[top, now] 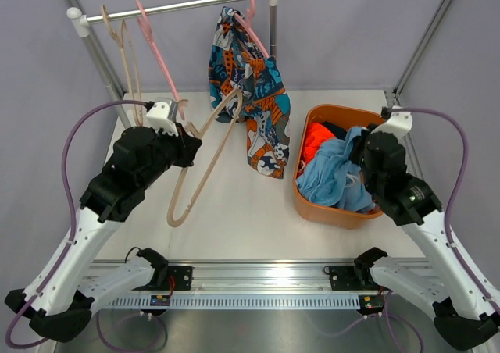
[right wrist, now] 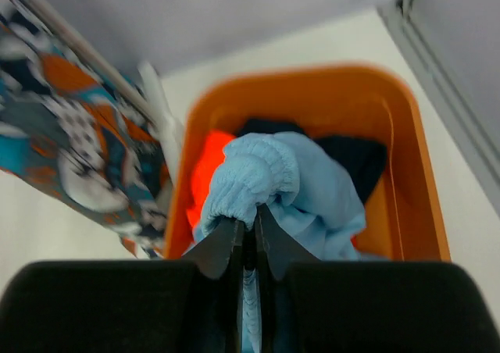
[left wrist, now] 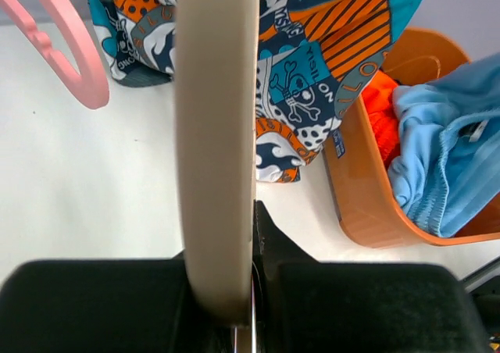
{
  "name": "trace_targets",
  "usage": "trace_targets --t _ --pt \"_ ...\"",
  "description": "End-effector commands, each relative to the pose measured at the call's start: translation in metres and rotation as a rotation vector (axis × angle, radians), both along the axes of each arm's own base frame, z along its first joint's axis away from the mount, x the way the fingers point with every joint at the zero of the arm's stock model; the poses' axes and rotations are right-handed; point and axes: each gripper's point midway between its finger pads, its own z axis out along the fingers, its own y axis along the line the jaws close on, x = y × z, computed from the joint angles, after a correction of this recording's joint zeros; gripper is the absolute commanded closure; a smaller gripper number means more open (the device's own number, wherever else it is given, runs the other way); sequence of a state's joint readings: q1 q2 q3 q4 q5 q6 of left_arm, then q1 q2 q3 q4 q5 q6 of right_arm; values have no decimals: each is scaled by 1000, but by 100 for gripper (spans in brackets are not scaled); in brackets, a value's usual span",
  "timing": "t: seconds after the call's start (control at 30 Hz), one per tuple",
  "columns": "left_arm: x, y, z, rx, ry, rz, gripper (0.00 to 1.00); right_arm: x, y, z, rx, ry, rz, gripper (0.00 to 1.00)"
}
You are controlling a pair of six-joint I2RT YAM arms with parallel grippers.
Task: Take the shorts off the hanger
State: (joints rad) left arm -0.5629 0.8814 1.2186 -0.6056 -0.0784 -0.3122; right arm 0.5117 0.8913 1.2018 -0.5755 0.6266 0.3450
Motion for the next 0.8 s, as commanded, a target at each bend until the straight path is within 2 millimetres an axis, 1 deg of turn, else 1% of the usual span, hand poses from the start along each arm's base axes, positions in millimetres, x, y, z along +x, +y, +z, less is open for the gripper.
trace_targets --t 0.0,0.03,0.1,0.13,0.17,0.2,0.23,0.27,0.3,0.37,0.4,0.47,0.5,0.53,0.57,0.6,0.63,0.7,0.73,0.77 --pt "1 -2 30 -15 -61 -15 100 -14 4 -48 159 64 -23 88" --pt "5 -1 33 -8 -60 0 100 -22 3 -62 163 84 -10 84" --pt "10 0 35 4 -52 19 100 -29 1 -69 161 102 -4 71" --pt "17 -2 32 17 -37 29 100 -33 -1 -67 160 95 0 64" --pt "19 -3 41 9 -48 32 100 -35 -1 -64 157 90 10 53" --pt "22 -4 43 10 -49 35 100 -37 -2 -61 143 84 20 46" --pt "26 -5 44 12 -43 48 100 -38 -3 -52 144 60 27 39" --pt "33 -7 46 14 -39 59 100 -38 -4 -49 136 53 31 28" --pt "37 -8 48 17 -39 68 100 -38 -4 -45 118 45 39 24" --pt "46 -7 53 27 -45 99 100 -37 -2 -34 108 32 61 18" --pt "55 -9 59 30 -48 113 100 -37 0 -31 98 32 71 15" --pt "66 -5 63 52 -48 162 100 -34 6 -25 98 27 104 14" --pt "75 -8 71 57 -55 176 100 -33 9 -21 104 16 118 13" --pt "82 -5 74 67 -59 208 100 -32 15 -19 109 16 145 13" --pt "86 -4 75 78 -54 224 100 -31 17 -17 113 12 155 13" --pt "97 -7 69 102 -39 236 100 -30 19 -15 111 7 167 12" --pt "102 -5 82 95 -61 260 100 -29 23 -13 112 6 184 12" --pt "112 -3 84 110 -56 285 100 -28 25 -8 104 -1 200 12" --pt "122 -6 88 109 -60 296 100 -27 28 -7 104 0 214 11" --pt "127 -7 89 111 -58 302 100 -26 29 -4 103 -6 220 11"
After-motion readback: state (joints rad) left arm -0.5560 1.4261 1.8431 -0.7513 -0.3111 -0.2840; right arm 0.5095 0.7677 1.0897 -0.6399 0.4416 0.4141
